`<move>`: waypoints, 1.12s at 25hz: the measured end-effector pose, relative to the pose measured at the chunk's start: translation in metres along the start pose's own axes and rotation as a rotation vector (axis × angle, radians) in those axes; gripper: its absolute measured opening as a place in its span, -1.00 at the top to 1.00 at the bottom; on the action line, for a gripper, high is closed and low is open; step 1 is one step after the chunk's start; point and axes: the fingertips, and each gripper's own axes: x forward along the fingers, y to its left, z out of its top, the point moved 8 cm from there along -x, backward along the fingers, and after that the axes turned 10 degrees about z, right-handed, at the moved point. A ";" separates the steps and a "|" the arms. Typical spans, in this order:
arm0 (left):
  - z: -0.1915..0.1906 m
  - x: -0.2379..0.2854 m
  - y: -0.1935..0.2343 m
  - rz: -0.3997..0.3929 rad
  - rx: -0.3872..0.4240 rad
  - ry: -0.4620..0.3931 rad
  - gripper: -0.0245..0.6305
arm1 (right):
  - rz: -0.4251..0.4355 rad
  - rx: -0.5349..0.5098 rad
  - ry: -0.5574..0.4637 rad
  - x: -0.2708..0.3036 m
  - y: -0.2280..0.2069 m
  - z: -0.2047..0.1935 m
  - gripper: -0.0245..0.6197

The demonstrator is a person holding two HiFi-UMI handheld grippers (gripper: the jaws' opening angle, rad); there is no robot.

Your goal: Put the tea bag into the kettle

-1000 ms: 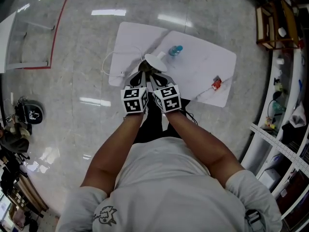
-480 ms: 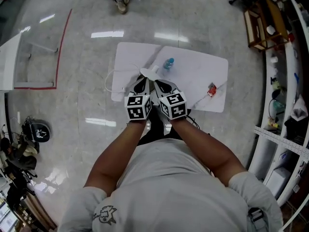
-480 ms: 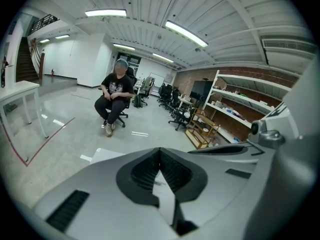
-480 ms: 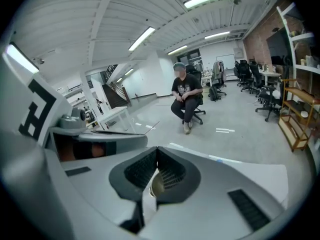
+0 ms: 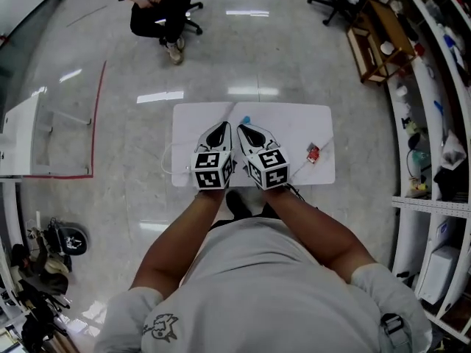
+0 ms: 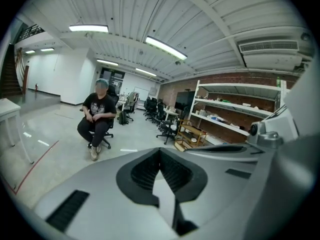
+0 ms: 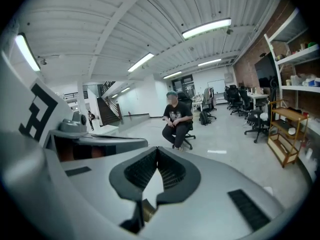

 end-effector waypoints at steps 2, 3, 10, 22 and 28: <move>0.015 0.001 -0.010 -0.017 0.021 -0.038 0.92 | -0.026 -0.014 -0.041 -0.009 -0.006 0.015 0.89; 0.021 0.000 -0.015 -0.025 0.028 -0.052 0.92 | -0.039 -0.021 -0.061 -0.015 -0.008 0.021 0.89; 0.044 -0.016 -0.052 -0.098 0.054 -0.110 0.92 | -0.108 -0.066 -0.145 -0.062 -0.010 0.049 0.89; 0.036 -0.024 -0.112 -0.116 0.070 -0.127 0.92 | -0.129 -0.068 -0.195 -0.127 -0.028 0.045 0.89; 0.024 -0.044 -0.152 -0.089 0.064 -0.141 0.92 | -0.097 -0.075 -0.195 -0.166 -0.031 0.033 0.89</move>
